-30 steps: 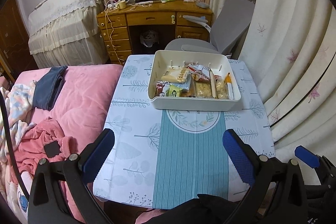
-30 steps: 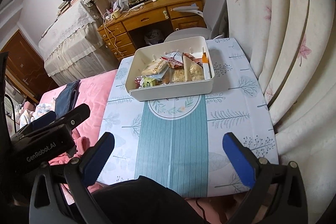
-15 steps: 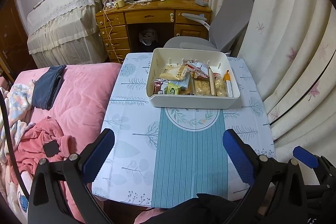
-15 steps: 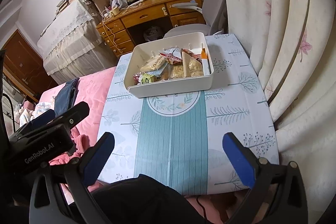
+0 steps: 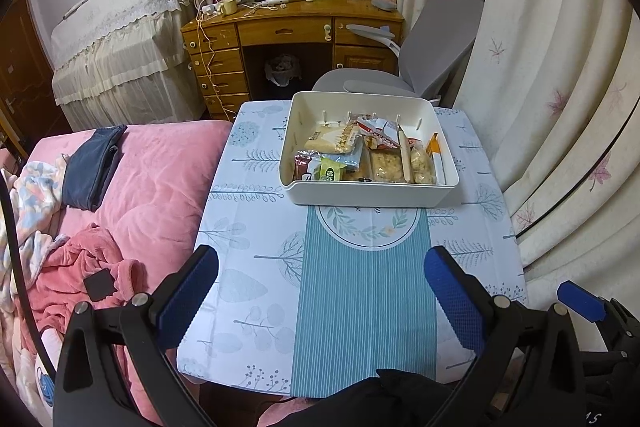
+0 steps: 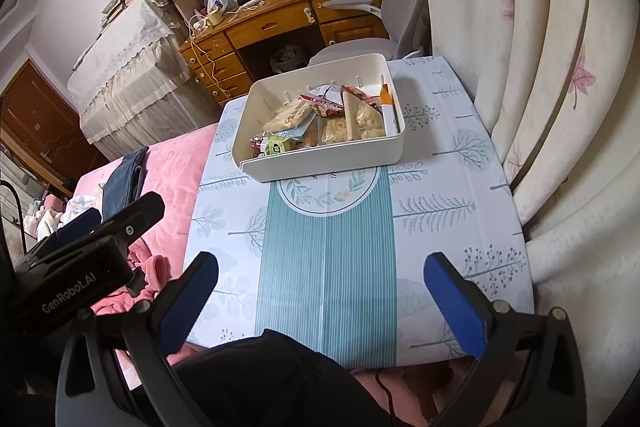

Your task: Organize snacks

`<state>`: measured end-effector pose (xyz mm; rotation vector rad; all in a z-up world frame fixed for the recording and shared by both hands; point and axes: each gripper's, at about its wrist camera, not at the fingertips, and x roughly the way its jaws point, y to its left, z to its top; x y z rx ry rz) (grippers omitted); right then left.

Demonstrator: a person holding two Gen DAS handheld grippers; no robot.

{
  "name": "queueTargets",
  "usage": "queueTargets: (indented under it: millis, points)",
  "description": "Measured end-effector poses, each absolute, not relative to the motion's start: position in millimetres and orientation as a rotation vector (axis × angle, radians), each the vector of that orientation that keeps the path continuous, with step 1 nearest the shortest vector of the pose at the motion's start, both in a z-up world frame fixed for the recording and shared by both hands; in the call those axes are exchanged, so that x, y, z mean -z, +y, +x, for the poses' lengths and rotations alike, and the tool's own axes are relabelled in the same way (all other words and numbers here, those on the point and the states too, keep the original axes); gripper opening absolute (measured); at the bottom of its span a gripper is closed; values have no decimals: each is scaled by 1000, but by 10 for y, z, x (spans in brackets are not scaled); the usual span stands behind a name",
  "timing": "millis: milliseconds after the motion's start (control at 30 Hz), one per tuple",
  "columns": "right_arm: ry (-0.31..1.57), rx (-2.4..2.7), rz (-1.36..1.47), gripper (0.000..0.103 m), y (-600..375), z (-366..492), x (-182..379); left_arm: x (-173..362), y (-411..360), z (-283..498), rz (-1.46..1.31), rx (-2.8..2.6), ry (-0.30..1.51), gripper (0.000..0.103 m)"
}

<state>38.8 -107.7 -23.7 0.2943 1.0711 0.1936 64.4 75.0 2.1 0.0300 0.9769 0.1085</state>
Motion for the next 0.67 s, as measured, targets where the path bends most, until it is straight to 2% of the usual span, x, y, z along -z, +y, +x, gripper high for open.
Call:
queueTargets:
  millis: [667]
  points:
    - [1093, -178, 300, 103, -1072, 423, 288, -23, 737, 659, 31, -109, 978, 102]
